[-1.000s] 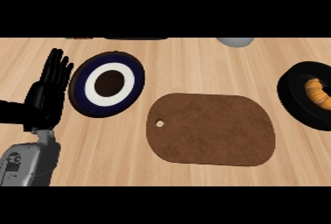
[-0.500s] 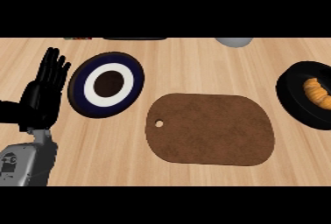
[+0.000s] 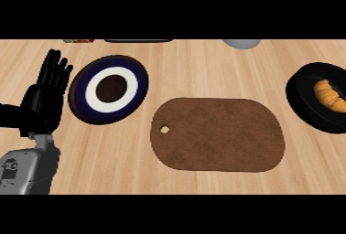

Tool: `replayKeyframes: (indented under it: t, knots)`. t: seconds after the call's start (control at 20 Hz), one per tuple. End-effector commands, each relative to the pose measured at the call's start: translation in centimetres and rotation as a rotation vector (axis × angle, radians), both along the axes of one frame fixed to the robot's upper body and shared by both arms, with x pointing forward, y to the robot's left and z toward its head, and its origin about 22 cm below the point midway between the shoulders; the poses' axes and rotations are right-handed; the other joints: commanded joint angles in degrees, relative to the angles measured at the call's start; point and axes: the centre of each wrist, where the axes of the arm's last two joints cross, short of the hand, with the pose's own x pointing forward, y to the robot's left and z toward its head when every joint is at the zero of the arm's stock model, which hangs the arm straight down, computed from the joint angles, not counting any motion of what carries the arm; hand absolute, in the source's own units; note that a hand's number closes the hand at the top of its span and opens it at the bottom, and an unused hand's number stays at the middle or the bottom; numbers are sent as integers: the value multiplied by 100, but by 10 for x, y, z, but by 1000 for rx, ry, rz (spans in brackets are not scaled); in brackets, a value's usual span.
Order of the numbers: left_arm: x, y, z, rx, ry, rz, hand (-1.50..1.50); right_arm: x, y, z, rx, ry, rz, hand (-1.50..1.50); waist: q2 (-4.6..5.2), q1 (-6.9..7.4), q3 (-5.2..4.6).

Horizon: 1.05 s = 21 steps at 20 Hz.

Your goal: Pick the croissant from the cutting board and place it in the pot

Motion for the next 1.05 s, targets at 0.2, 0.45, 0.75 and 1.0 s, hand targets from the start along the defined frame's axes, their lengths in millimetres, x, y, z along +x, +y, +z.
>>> replayKeyframes:
  t: [0.2, 0.45, 0.75, 1.0]
  knots:
    - [6, 14, 7, 15, -8, 5, 0, -70, -43, -20, 7, -148, -51, -150, 12, -9, 1]
    - [-11, -16, 2, 1, 6, 5, 0, -117, -58, -25, 17, -173, -83, -150, 0, 16, 1]
    - [2, 7, 9, 6, -25, 2, 0, -173, -94, -10, 5, -186, -63, -150, 5, -2, 0]
    - [-3, 3, -16, 4, 6, 11, 0, -212, -121, -10, -4, -182, -106, -150, 11, 6, 0]
